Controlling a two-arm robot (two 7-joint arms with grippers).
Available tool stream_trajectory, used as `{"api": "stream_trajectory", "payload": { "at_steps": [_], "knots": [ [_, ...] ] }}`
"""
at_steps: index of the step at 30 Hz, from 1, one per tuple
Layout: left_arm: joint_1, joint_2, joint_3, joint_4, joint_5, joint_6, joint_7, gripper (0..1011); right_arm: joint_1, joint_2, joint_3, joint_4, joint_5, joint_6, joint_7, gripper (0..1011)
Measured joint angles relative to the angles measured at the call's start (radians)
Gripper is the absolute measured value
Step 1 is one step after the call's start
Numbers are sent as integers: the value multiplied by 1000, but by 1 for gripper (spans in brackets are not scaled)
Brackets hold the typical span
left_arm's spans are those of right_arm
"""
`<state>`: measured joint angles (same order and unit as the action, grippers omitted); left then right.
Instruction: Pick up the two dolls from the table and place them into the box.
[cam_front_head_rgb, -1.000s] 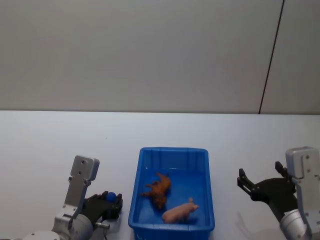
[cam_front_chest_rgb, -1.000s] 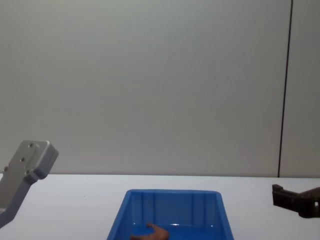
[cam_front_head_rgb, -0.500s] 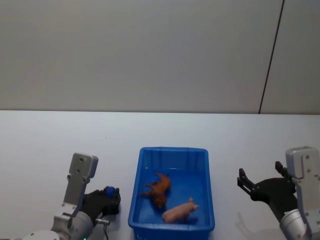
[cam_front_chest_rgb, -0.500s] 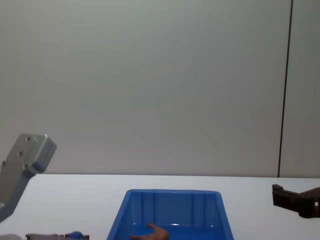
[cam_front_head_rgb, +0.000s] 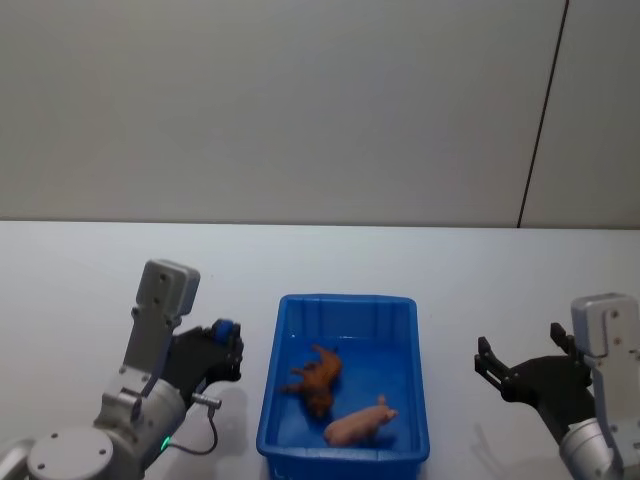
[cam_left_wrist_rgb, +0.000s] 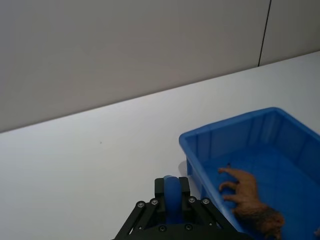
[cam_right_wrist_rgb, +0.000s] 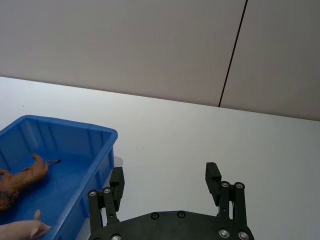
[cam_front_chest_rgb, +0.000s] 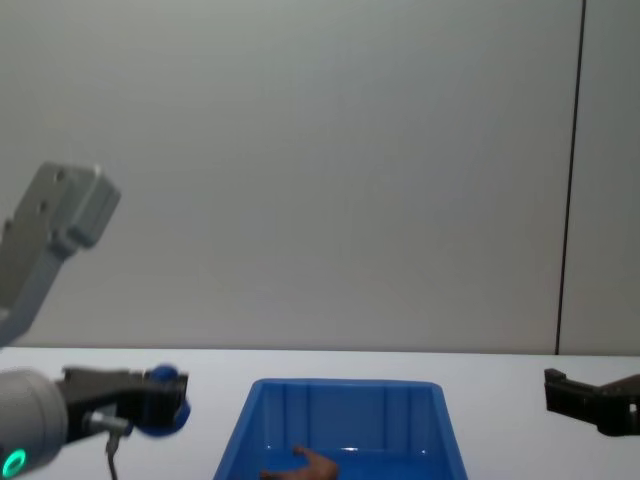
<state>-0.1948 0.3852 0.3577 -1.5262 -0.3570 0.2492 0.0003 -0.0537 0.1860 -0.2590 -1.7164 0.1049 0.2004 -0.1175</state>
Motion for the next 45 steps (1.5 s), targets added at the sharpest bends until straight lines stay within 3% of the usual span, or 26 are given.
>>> {"api": "stream_trajectory", "payload": {
  "at_steps": [14,17,23,32,33,35,41,45],
  "knots": [
    [-43,-3,-10,-33,17,-29,-152,135,0,0,0,0,0,0,0,1001],
    [-53,-7,-10,-26,7,-43,-193,192,0,0,0,0,0,0,0,1001],
    [-79,-22,-9,4,-23,-78,-298,430,0,0,0,0,0,0,0,1001],
    [-115,-47,-1,59,-69,-124,-433,667,0,0,0,0,0,0,0,1001],
    [-123,-53,1,71,-77,-131,-454,748,0,0,0,0,0,0,0,1001],
    [-129,-58,3,82,-84,-139,-476,768,0,0,0,0,0,0,0,1001],
    [-147,-72,9,112,-106,-162,-536,961,0,0,0,0,0,0,0,1001],
    [-154,-78,12,125,-116,-171,-560,1001,0,0,0,0,0,0,0,1001]
  ]
}}
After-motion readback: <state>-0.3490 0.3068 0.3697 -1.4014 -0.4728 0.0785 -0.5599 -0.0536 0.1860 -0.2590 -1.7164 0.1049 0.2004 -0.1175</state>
